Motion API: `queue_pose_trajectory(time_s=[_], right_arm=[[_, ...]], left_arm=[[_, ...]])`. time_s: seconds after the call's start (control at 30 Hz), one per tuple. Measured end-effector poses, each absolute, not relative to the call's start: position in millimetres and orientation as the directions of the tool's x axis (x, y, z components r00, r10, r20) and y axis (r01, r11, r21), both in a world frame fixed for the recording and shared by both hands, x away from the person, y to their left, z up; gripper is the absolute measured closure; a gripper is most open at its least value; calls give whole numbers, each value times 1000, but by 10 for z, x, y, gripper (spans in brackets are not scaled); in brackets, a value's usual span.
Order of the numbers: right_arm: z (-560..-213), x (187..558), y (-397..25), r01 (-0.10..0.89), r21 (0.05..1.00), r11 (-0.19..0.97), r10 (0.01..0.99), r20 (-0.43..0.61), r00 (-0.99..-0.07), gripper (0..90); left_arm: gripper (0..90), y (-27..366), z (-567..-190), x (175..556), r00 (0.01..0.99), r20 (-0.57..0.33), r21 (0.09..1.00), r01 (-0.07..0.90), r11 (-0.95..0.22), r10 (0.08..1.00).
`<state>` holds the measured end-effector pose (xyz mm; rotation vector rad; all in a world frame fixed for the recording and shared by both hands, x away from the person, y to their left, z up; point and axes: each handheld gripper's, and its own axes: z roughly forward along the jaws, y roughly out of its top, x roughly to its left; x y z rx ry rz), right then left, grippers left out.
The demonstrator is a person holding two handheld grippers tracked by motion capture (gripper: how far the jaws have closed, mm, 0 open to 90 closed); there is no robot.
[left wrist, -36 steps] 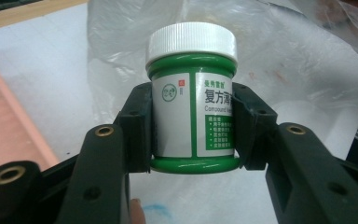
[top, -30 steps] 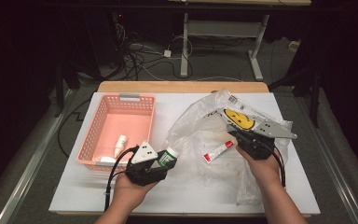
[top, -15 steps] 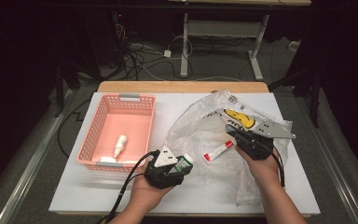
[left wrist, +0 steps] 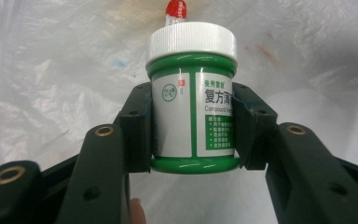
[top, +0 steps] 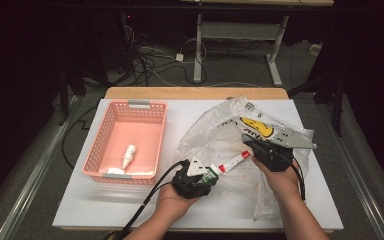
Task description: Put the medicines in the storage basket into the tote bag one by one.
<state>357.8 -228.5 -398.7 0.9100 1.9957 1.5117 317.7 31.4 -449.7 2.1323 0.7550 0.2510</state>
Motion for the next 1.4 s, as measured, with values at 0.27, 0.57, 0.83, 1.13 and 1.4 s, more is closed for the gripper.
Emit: queue_pose_trajectory(time_s=[0.27,0.57,0.83,1.13,1.4], right_arm=[[-3994,3584,-2285,227,959,172,744,24,-668,900],[-4000,3602,-2310,232,959,164,748,33,-662,900],[-3993,3609,-2332,233,960,153,753,39,-656,900],[-3993,3619,-2346,235,961,146,758,44,-651,900],[-3994,3621,-2354,234,961,145,755,46,-654,900]], left_arm=[[535,110,-4538,3385,791,-85,775,435,-459,606],[535,-142,-4567,3638,783,-55,766,431,-477,620],[534,-323,-4626,3851,763,-44,753,449,-481,644],[534,-441,-4633,4084,748,10,730,447,-516,663],[390,-528,-4616,4063,730,-12,752,457,-475,683]])
